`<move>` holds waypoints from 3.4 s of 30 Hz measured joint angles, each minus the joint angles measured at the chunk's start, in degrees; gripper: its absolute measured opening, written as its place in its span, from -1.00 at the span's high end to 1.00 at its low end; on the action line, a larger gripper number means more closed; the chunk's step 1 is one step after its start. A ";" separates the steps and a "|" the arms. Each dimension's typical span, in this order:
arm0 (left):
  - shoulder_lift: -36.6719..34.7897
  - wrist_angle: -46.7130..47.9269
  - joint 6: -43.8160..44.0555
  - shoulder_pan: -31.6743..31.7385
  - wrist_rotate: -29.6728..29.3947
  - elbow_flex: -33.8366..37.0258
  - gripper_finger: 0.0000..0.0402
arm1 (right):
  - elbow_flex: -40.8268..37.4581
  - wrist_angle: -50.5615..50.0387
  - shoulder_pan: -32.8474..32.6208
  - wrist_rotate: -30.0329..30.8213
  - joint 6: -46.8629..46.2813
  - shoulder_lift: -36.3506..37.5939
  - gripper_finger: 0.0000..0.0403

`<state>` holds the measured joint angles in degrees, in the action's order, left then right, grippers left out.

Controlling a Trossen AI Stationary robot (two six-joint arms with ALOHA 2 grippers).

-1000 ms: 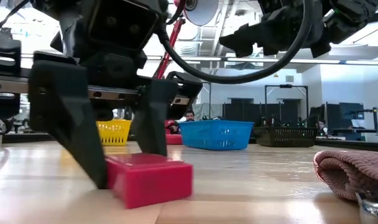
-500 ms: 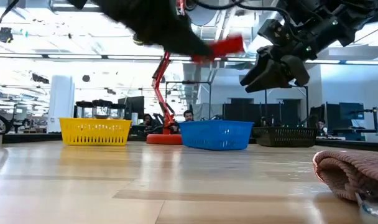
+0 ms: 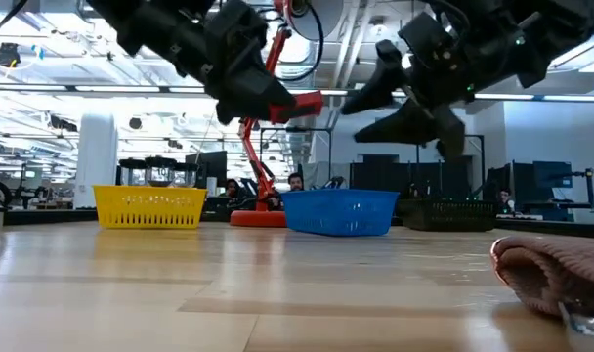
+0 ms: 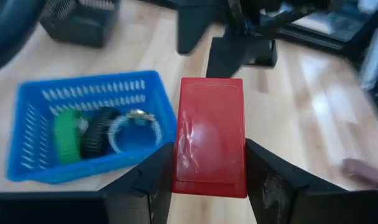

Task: Pick & Place Office items
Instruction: Put the red digital clock into the black bin

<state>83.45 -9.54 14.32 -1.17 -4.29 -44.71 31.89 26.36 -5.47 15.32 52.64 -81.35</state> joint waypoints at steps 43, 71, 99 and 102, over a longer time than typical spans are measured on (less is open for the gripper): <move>0.05 -1.37 -0.41 -0.83 9.50 1.45 0.22 | 10.59 16.20 -7.20 7.10 12.31 -18.42 0.25; 0.08 -2.29 -0.38 -1.51 13.63 1.42 0.19 | 10.59 19.09 -7.22 -3.47 5.96 -18.39 0.62; 0.07 -3.41 -0.39 -1.44 12.80 1.42 -0.02 | 10.60 19.12 -7.24 -3.62 3.66 -18.39 0.68; 0.07 -3.43 -0.38 -1.42 12.74 1.42 -0.04 | 10.68 18.50 -7.24 -3.60 3.66 -18.39 0.68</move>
<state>83.53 -12.97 13.93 -2.59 8.45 -43.29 42.57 44.86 -12.71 11.73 56.29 -99.74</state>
